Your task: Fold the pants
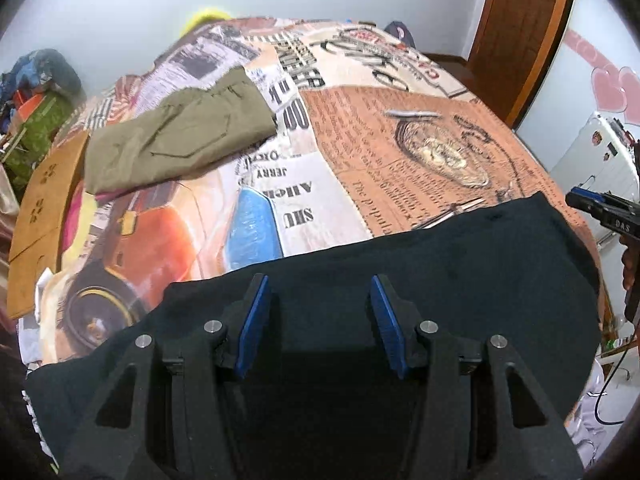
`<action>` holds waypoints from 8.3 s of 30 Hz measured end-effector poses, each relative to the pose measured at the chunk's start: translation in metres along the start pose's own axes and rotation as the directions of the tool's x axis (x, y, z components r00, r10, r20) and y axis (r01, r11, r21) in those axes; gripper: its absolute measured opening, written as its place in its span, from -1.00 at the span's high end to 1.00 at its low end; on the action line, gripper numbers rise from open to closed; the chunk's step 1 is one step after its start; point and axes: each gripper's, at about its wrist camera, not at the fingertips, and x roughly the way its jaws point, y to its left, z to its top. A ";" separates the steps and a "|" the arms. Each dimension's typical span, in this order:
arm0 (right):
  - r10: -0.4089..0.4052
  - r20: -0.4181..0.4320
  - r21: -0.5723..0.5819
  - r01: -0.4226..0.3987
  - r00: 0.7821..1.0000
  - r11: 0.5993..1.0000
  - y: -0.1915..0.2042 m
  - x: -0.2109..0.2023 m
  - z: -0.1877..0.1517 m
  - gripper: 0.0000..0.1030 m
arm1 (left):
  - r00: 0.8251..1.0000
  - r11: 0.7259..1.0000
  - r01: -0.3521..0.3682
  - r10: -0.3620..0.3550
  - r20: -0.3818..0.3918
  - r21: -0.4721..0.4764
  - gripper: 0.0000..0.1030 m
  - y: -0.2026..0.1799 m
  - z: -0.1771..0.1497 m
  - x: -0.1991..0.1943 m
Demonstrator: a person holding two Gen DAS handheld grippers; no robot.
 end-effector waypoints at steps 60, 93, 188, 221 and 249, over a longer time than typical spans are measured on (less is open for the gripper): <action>-0.143 0.027 -0.042 0.144 0.989 0.989 -0.008 0.039 0.009 0.81 | 1.000 0.999 -0.015 0.016 -0.017 0.051 -0.10 -0.034 0.010 0.029; -0.138 0.016 0.010 0.138 0.990 0.990 -0.006 -0.083 -0.103 0.13 | 0.999 0.999 0.023 -0.021 0.049 -0.043 -0.23 -0.074 -0.039 -0.047; 0.224 -0.370 -0.567 -0.411 0.901 0.714 0.382 0.101 0.011 0.56 | 0.970 0.889 -0.199 0.239 0.047 -0.412 0.02 0.250 -0.143 -0.093; 0.012 0.150 -0.268 0.029 0.989 0.963 0.113 -0.109 -0.026 -0.06 | 0.955 0.987 -0.132 0.152 0.255 -0.096 -0.60 0.026 -0.035 -0.134; 0.174 0.019 0.351 -0.170 0.984 0.921 0.005 -0.057 -0.131 -0.32 | 0.998 0.986 0.056 -0.058 0.007 0.159 -0.76 -0.149 -0.032 0.009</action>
